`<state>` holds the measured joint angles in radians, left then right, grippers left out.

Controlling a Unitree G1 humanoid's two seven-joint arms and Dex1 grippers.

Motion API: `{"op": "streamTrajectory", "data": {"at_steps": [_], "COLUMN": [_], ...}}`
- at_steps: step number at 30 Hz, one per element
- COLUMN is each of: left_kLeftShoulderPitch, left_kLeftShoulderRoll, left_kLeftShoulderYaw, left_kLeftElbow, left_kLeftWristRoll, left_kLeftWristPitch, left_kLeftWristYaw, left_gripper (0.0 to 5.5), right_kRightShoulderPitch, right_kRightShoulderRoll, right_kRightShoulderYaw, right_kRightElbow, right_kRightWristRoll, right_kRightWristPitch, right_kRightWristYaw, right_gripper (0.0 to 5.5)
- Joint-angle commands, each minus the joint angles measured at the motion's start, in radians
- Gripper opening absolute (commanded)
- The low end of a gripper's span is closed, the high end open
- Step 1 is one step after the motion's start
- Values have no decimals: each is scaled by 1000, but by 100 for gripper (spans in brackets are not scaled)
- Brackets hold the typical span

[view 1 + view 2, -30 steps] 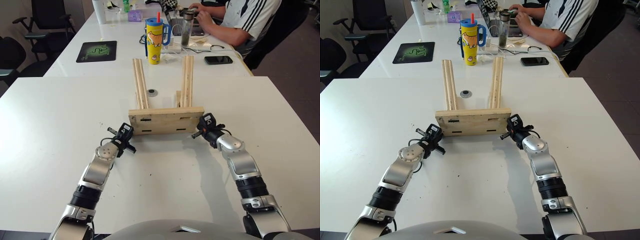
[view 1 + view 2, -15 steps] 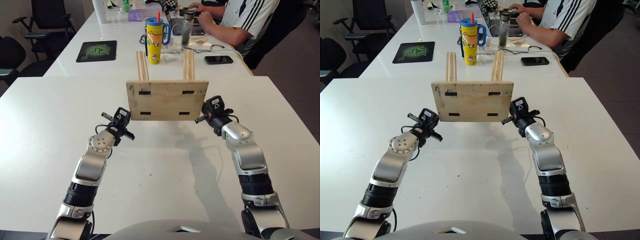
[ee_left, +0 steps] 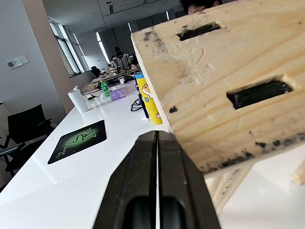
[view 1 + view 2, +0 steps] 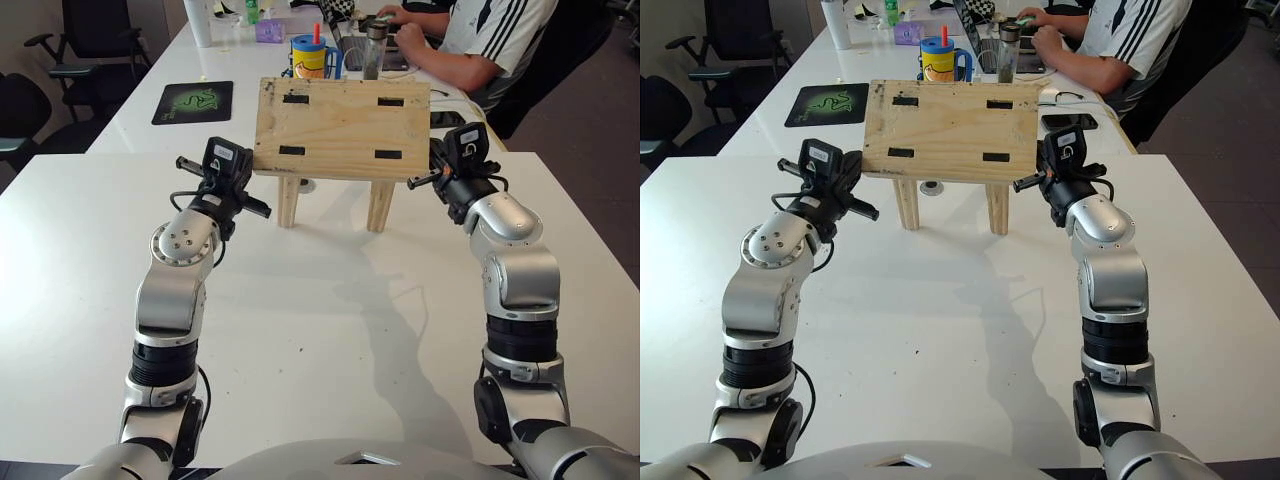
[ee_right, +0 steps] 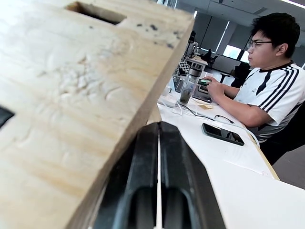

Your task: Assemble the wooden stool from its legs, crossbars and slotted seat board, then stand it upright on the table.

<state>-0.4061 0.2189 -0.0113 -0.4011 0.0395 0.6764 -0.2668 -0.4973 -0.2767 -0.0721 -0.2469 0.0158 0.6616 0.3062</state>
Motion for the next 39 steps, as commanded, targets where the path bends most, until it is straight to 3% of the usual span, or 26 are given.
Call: {"op": "streamTrajectory", "data": {"at_steps": [1, 16, 29, 33, 39], "left_kLeftShoulderPitch": [-45, -118, -149, -89, 101], "left_kLeftShoulderRoll": [-68, -144, -136, -116, -68], "left_kLeftShoulderYaw": [-80, -16, 69, 84, 100], "left_kLeftElbow": [-13, 227, 310, 299, 251], "left_kLeftWristRoll": [-91, -56, -60, -45, -20], "left_kLeftWristPitch": [-50, -203, -292, -304, -343], "left_kLeftWristYaw": [-64, 43, 154, 179, 182], "left_gripper": [2, 2, 2, 2, 2], "right_kRightShoulderPitch": [-66, -135, -167, -113, 138], "right_kRightShoulderRoll": [71, 124, 130, 113, 87], "right_kRightShoulderYaw": [69, -31, -98, -103, -71], "right_kRightElbow": [-24, 200, 277, 268, 247], "right_kRightWristRoll": [85, 25, 11, -9, -35], "right_kRightWristPitch": [-14, -137, -271, -312, -534], "right_kRightWristYaw": [51, -155, -297, -315, -261], "right_gripper": [0, 0, 0, 0, 0]}}
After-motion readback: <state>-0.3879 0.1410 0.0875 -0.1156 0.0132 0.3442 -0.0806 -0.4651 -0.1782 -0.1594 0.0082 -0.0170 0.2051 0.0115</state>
